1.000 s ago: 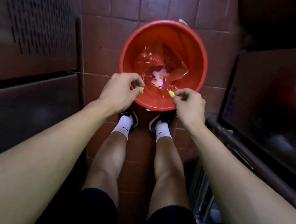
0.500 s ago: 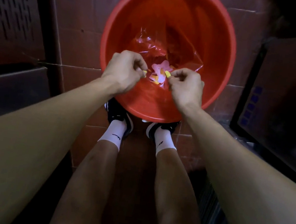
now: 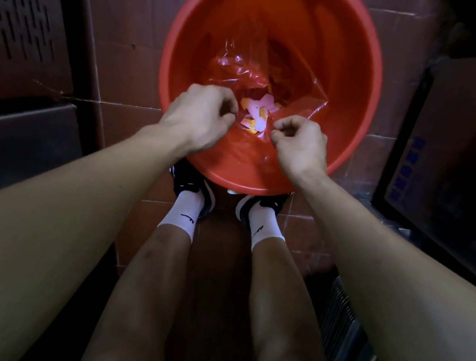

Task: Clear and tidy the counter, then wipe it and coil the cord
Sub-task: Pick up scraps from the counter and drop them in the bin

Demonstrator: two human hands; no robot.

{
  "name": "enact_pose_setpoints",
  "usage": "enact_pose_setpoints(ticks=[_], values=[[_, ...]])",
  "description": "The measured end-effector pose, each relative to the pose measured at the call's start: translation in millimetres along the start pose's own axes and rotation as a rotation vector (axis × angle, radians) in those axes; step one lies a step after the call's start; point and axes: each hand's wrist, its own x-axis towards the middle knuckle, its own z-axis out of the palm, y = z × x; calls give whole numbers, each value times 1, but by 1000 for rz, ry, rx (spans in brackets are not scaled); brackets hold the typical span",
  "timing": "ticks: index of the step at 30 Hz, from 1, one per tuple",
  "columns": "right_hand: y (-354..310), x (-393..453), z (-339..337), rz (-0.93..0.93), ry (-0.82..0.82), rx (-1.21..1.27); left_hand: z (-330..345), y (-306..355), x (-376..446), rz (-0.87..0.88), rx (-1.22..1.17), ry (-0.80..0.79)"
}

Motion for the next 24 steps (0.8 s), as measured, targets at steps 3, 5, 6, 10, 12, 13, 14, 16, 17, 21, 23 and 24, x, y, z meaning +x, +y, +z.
enact_pose_setpoints(ticks=[3,5,6,10,12,13,14,16,17,21,23,24], values=[[-2,-8,-9,-9,-54,-85,-11,4,-12,65,249,-88],[-7,-15,-17,-18,-88,-135,-18,11,-21,99,311,-93],[-11,-19,-22,-29,-102,-161,-21,15,-27,109,325,-89],[-30,-45,-47,-127,-143,-295,-40,33,-53,105,352,-72],[-42,-61,-63,-172,-162,-352,-53,43,-71,92,348,-71],[-49,-69,-72,-191,-172,-382,-60,48,-81,84,344,-70],[-56,-79,-81,-212,-181,-413,-69,52,-93,75,343,-67],[-71,-99,-102,-262,-198,-483,-87,62,-117,56,341,-51],[-78,-110,-113,-292,-207,-517,-96,67,-131,47,338,-42],[-109,-157,-158,-395,-243,-645,-134,90,-192,5,312,10],[-126,-180,-180,-398,-222,-647,-150,100,-226,-15,306,55],[-135,-191,-191,-395,-198,-627,-156,105,-243,-23,307,72]])
